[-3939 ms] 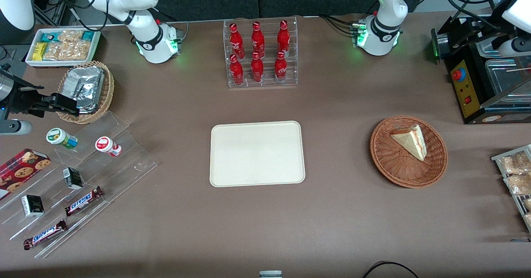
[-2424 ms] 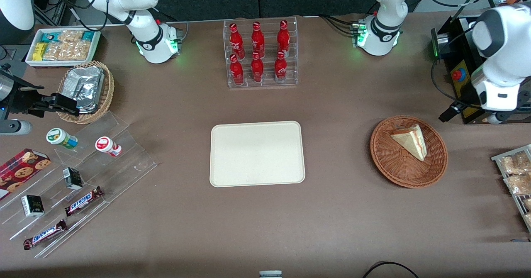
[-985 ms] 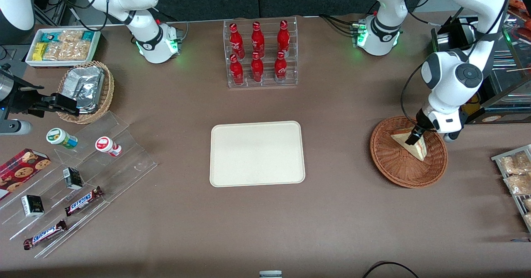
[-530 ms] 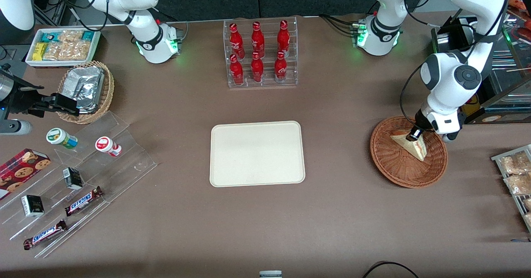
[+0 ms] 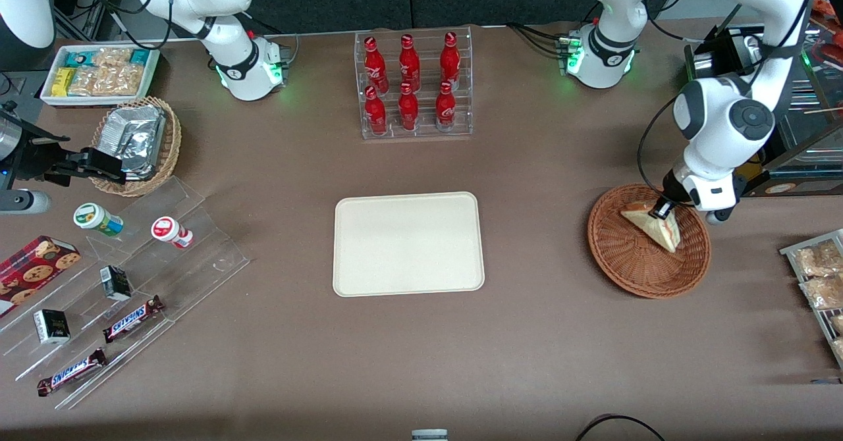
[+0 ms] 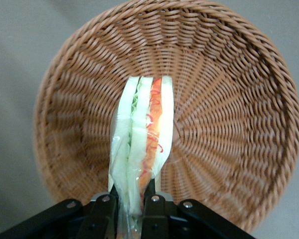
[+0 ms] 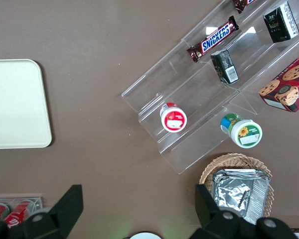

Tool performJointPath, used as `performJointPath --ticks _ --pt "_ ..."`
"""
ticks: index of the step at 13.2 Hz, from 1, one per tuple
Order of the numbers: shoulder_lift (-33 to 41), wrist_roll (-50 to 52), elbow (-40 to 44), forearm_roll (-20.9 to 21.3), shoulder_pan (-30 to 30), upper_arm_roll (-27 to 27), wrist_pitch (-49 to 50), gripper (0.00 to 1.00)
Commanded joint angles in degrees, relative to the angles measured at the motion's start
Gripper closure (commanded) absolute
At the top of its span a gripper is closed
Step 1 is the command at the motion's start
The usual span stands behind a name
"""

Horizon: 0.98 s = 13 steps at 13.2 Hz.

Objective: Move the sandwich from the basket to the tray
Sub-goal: 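Close the left gripper on the sandwich's crust edge, then lift the sandwich out of the basket with the left gripper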

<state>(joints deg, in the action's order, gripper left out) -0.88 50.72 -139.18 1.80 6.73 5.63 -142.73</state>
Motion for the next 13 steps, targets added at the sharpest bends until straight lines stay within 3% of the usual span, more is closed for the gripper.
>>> performJointPath --ticks 1,3,6,13 --pt "5.79 -0.01 7.83 0.40 -0.32 3.75 16.28 1.00" --pt "5.28 0.43 18.02 0.40 -0.32 8.23 28.95 1.00" --pt "5.19 1.22 26.49 -0.30 -0.32 14.12 37.15 1.00" --pt "-1.04 0.61 37.23 -0.21 -1.28 29.77 41.75 1.00"
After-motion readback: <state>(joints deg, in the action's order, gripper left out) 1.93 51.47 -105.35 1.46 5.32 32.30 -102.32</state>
